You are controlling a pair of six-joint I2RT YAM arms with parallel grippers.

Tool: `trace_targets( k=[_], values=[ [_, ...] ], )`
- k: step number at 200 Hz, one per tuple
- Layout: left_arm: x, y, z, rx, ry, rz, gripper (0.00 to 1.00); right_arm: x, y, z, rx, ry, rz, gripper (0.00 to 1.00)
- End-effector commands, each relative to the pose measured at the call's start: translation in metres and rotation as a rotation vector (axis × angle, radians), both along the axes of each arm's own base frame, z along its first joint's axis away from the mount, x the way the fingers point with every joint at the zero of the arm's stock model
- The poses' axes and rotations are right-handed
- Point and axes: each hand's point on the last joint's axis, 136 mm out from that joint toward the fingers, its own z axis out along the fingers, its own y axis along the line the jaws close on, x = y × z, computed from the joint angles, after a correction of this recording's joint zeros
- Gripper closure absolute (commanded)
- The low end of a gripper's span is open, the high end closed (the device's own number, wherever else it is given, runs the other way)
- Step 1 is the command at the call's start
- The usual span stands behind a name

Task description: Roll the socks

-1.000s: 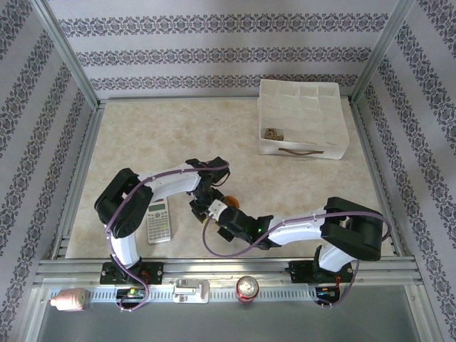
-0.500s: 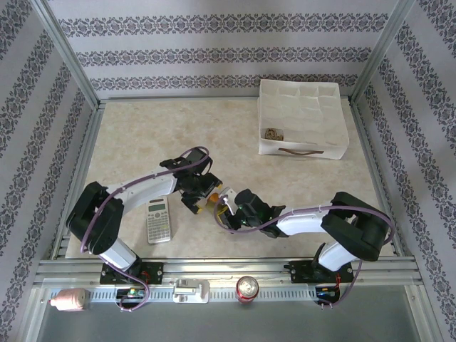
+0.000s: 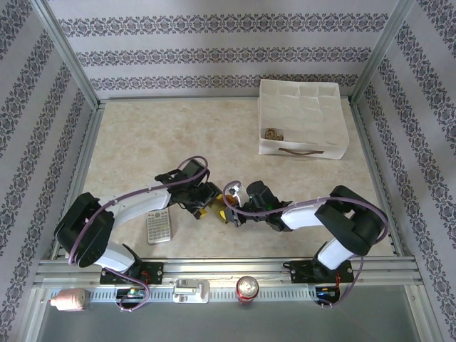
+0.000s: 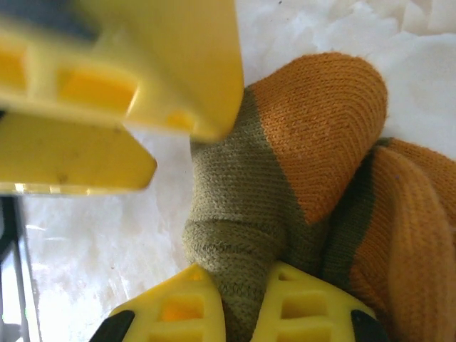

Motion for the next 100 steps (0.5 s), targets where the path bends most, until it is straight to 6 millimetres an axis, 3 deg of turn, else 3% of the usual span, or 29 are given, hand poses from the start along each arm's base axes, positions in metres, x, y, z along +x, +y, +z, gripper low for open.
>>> trace_targets(
  k=[1, 32, 66, 81, 100],
  values=[
    [0.006, -0.019, -0.003, -0.038, -0.035, -0.021, 0.27, -0.058, -0.077, -0.093, -0.333, 0.404, -0.109, 1.00],
    [0.007, -0.027, -0.022, -0.004, -0.008, -0.035, 0.25, -0.049, -0.082, -0.091, -0.297, 0.443, -0.172, 1.00],
    [0.009, -0.010, -0.054, 0.137, 0.037, 0.000, 0.31, -0.043, -0.081, -0.086, -0.262, 0.452, -0.170, 1.00],
    [0.004, -0.002, -0.068, 0.209, 0.097, 0.007, 0.39, -0.039, -0.077, -0.082, -0.262, 0.426, -0.139, 1.00],
    [-0.015, 0.013, -0.082, 0.295, 0.210, 0.004, 0.65, -0.031, -0.068, -0.069, -0.266, 0.329, -0.077, 1.00]
  ],
)
